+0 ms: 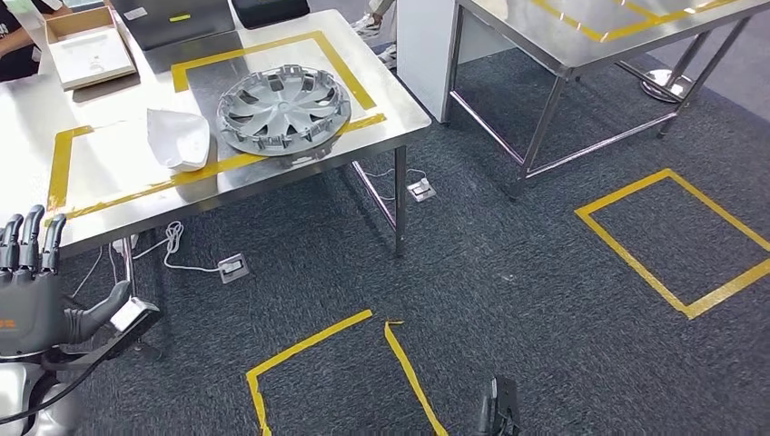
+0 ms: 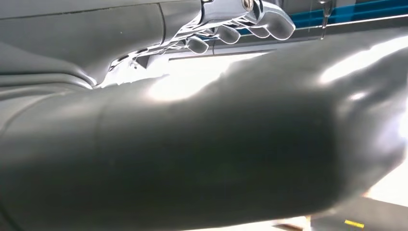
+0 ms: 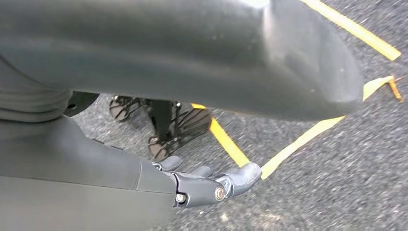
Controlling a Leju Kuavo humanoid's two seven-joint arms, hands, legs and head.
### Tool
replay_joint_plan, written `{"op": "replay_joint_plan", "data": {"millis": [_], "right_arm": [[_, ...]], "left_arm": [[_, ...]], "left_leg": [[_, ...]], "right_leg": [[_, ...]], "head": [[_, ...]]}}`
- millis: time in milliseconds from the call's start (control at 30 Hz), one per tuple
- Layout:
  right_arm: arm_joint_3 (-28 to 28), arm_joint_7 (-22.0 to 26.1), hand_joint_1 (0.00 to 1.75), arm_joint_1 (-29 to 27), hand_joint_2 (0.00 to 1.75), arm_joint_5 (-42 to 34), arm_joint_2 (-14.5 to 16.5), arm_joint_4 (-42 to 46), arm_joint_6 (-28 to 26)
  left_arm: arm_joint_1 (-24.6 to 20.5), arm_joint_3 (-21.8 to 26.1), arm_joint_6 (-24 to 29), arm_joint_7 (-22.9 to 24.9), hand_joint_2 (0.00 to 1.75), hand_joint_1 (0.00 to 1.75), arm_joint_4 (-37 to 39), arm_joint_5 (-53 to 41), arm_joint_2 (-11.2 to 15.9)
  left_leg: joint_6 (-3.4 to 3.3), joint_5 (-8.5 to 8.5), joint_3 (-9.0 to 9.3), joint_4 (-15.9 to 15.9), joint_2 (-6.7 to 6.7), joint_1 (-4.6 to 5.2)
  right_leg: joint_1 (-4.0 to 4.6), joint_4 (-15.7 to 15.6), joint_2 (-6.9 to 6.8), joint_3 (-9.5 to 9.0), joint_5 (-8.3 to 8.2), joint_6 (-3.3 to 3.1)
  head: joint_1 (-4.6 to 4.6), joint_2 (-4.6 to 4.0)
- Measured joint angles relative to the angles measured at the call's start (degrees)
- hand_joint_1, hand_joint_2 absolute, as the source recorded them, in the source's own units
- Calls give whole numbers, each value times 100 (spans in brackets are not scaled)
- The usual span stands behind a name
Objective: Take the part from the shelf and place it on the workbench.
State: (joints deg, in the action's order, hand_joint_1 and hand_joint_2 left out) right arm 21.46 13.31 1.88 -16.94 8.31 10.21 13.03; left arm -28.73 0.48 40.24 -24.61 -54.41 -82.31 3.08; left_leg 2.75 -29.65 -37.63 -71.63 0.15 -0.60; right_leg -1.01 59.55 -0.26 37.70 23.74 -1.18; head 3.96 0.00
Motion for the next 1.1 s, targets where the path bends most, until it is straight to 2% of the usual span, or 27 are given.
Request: {"op": "replay_joint_plan", "data": {"millis": [67, 100, 133, 200, 233, 267, 300, 367, 400, 433, 467, 500, 533, 567, 633, 667, 733, 767, 800, 867, 900, 933, 967, 1000, 1033, 1067, 1100], "right_arm": [[0, 1, 0, 3, 0, 0, 0, 0, 1], [0, 2, 0, 5, 0, 1, 0, 0, 2], [0, 2, 0, 8, 0, 1, 0, 0, 2], [0, -3, 0, 4, 0, 2, 0, -1, 2], [0, -7, 0, -3, 0, 2, -3, -1, 1], [-1, -11, 0, -11, 0, 2, -5, -2, -1], [-1, -15, 0, -16, 0, 0, -8, -2, -3], [-2, -22, 0, -17, 0, -2, -10, -2, -7], [-2, -25, 0, -14, 0, -3, -11, -2, -9], [-2, -29, 0, -12, 0, -4, -12, -2, -9], [-2, -36, 0, -11, 0, -5, -13, -2, -9], [-2, -46, 0, -12, 0, -7, -13, -2, -10], [-1, -56, 0, -8, 0, -9, -14, -2, -10], [-1, -67, 0, -3, 0, -14, -15, -2, -11], [0, -74, 0, 3, 0, -28, -17, -2, -11], [0, -73, 0, 3, 0, -36, -17, -2, -11], [0, -64, 0, 5, 0, -48, -14, -2, -9], [1, -61, 0, 8, 0, -53, -11, -2, -6], [1, -55, 0, 8, 0, -58, -8, -2, -3], [2, -45, 0, -3, 0, -63, -5, -2, 0], [2, -42, 0, -13, 0, -65, -4, -2, 0], [2, -43, 0, -22, 0, -67, -3, -2, 2], [2, -54, 0, -29, 0, -70, -2, -2, 7], [2, -77, 0, -32, 0, -79, -2, -2, 17], [2, -109, 0, -33, 0, -90, -1, -2, 34], [2, -154, 0, -29, 0, -102, 0, -2, 54], [2, -193, 0, -24, 0, -118, 1, -2, 76]], "left_arm": [[-2, 15, 0, -8, 0, 0, -20, 2, 1], [-1, 24, 1, -9, 0, 0, -33, 2, 2], [-3, 31, 1, -10, 0, 0, -42, 2, 4], [-3, 40, 1, -10, 0, 0, -50, 2, 9], [-6, 42, 0, -10, 0, 0, -53, 2, 9], [-5, 43, 0, -9, 0, 0, -55, 2, 6], [-4, 44, 0, -9, 0, 0, -56, 2, 3], [3, 46, 0, -10, 0, 0, -57, 1, 1], [14, 47, 0, -9, 0, 0, -56, 0, 1], [30, 48, 0, -7, 0, 0, -55, -3, 1], [48, 51, 0, -3, 0, 0, -54, -9, 1], [62, 56, 0, 5, 0, 0, -54, -15, 1], [69, 64, 0, 18, 0, 0, -54, -21, 1], [69, 74, 0, 32, 0, 0, -52, -21, 2], [37, 89, 0, 44, 0, 0, 20, 49, 6], [4, 90, 0, 24, 0, 0, 105, 149, 5], [-66, 90, 0, -50, 0, 0, 314, 435, -1], [-94, 89, 0, -87, 0, 0, 410, 566, -3], [-115, 89, 0, -110, 0, 0, 485, 653, -2], [-145, 88, 0, -118, 0, 0, 613, 714, 1], [-147, 87, 0, -94, 44, 0, 666, 715, 1], [-144, 87, 0, -59, 87, 0, 711, 711, 1], [-144, 86, 0, -21, 131, 0, 748, 708, 1], [-149, 84, 0, 14, 175, 0, 779, 707, 1], [-163, 81, 0, 38, 175, 0, 808, 709, 1], [-184, 75, 0, 64, 175, 0, 842, 707, 0], [-200, 65, 0, 97, 175, 0, 873, 696, 0]], "left_leg": [[-38, -12, 606, 796, -13, 11], [-74, -71, 808, 1104, -26, 27], [-115, -141, 888, 1264, -39, 50], [-224, -62, 841, 1302, -44, 71], [-277, 2, 795, 1319, -35, 69], [-330, 81, 736, 1341, -25, 60], [-372, 171, 663, 1357, -15, 52], [-416, 331, 478, 1351, -12, 69], [-422, 410, 373, 1342, -11, 79], [-421, 485, 262, 1330, -9, 89], [-414, 550, 153, 1314, -7, 96], [-403, 608, 46, 1292, -6, 100], [-386, 661, -45, 1264, -4, 102], [-362, 706, -121, 1233, -2, 108], [-301, 789, -185, 1207, 6, 114], [-267, 832, -188, 1221, 10, 111], [-198, 887, -195, 1251, 6, 101], [-161, 816, -229, 1188, 1, 95], [-123, 658, -300, 1011, -5, 86], [-52, 193, -527, 338, -10, 49], [-22, 20, -630, -17, -10, 31], [1, -51, -660, -233, -9, 15], [16, -16, -586, -241, -8, 1], [25, 102, -402, -25, -6, -12], [28, 246, -142, 357, -4, -22], [23, 330, 122, 741, -7, -20], [3, 377, 302, 1036, -14, -8]], "right_leg": [[0, 3, 1, 109, -121, 51], [-1, -4, 2, 126, -180, 89], [-5, -22, 4, 127, -237, 130], [-21, -78, 10, 122, -341, 220], [-28, -61, 15, 151, -295, 253], [-31, 28, 20, 198, -144, 282], [-35, 230, 23, 268, 119, 301], [-30, 900, 26, 422, 730, 332], [-25, 1242, 26, 465, 890, 341], [-19, 1470, 25, 448, 901, 343], [-10, 1527, 25, 348, 786, 335], [-1, 1400, 25, 157, 619, 318], [11, 1104, 25, -109, 536, 290], [30, 699, 25, -410, 569, 253], [65, 110, 24, -774, 770, 165], [82, -11, 21, -825, 819, 122], [70, -49, 5, -793, 735, 33], [56, -70, -2, -775, 680, -12], [38, -90, -7, -753, 627, -47], [24, -94, -8, -687, 557, -75], [21, -92, -8, -654, 531, -71], [17, -89, -8, -626, 509, -60], [9, -86, -8, -610, 490, -45], [-1, -82, -8, -602, 475, -27], [-10, -77, -9, -600, 466, -7], [-14, -72, -10, -591, 458, 19], [-17, -70, -11, -574, 445, 52]], "head": [[2, 0], [7, 0], [2, 0], [-9, 0], [-16, 0], [-13, 0], [-12, 0], [-9, 0], [-10, 0], [-10, 0], [-10, 0], [-9, 0], [-8, 0], [-7, 0], [-4, 0], [-2, 0], [-3, 0], [-8, 0], [-16, 0], [-28, 0], [-30, 0], [-29, 0], [-28, 0], [-27, 0], [-27, 0], [-28, 0], [-28, 0]]}}
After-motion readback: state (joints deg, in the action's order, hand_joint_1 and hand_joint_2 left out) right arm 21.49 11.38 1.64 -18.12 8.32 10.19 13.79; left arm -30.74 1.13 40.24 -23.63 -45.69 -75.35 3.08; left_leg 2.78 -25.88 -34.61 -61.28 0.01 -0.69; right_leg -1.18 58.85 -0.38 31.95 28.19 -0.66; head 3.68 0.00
